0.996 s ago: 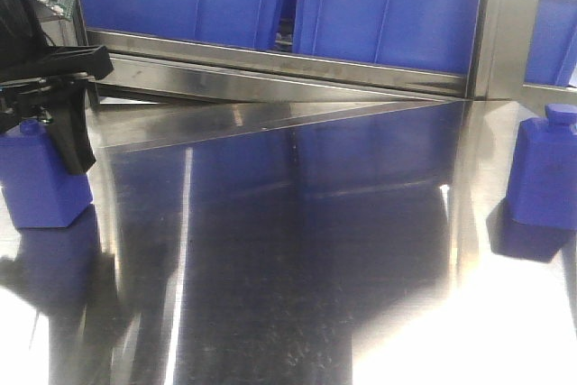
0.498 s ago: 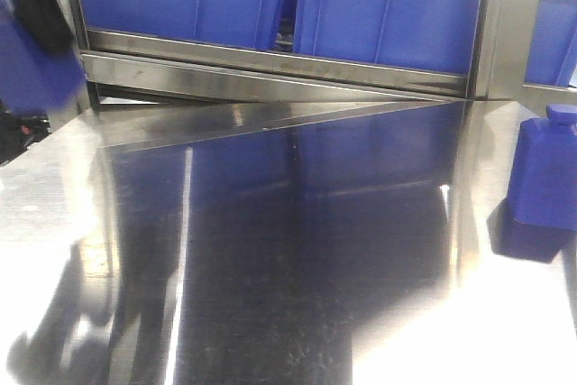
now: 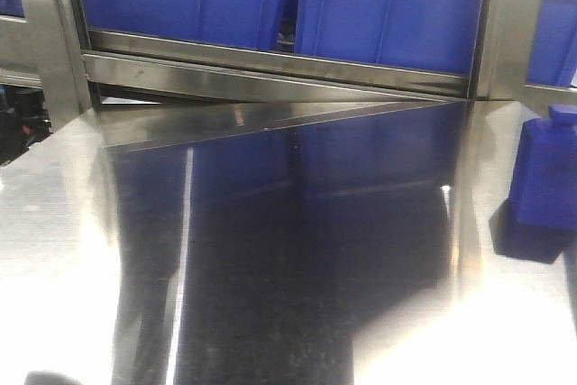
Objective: Pick and sort blue part to right shelf
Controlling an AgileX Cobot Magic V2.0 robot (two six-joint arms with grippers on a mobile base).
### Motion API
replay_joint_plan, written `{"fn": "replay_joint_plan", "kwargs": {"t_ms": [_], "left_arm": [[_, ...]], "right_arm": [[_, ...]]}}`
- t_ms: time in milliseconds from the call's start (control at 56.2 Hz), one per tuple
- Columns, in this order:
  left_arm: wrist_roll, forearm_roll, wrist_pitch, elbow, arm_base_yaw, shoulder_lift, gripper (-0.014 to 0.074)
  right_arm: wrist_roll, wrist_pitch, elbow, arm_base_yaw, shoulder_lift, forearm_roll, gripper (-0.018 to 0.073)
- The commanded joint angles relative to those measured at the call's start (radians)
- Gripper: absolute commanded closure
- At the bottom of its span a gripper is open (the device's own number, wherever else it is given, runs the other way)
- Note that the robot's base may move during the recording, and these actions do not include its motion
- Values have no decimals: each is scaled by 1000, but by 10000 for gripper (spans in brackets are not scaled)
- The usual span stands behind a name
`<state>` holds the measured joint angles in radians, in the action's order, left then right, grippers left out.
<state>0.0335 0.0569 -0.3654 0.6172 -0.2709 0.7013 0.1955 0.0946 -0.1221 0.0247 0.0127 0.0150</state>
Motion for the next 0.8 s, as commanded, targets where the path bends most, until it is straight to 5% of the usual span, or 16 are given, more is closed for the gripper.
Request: {"fn": "replay_joint_plan", "kwargs": {"t_ms": [0,374,587,676,783], "left_arm": [[1,-1,137,-44,-9,-81,262],[1,-3,147,-116,-9,-184,262],[1,-3,147,-116,-9,-184,262],[1,-3,147,-116,-9,-184,262],[1,-3,147,-116,-9,-184,262]], "right_arm": [[1,-6,-120,-7,-33,-3,508],[-213,432,-583,-315,-450,-3,508],[-212,376,-648,-449,-664,-15,499],[-211,391,-673,-452,-735,-54,394],[-187,464,-739,-452,-832,-91,127]]}}
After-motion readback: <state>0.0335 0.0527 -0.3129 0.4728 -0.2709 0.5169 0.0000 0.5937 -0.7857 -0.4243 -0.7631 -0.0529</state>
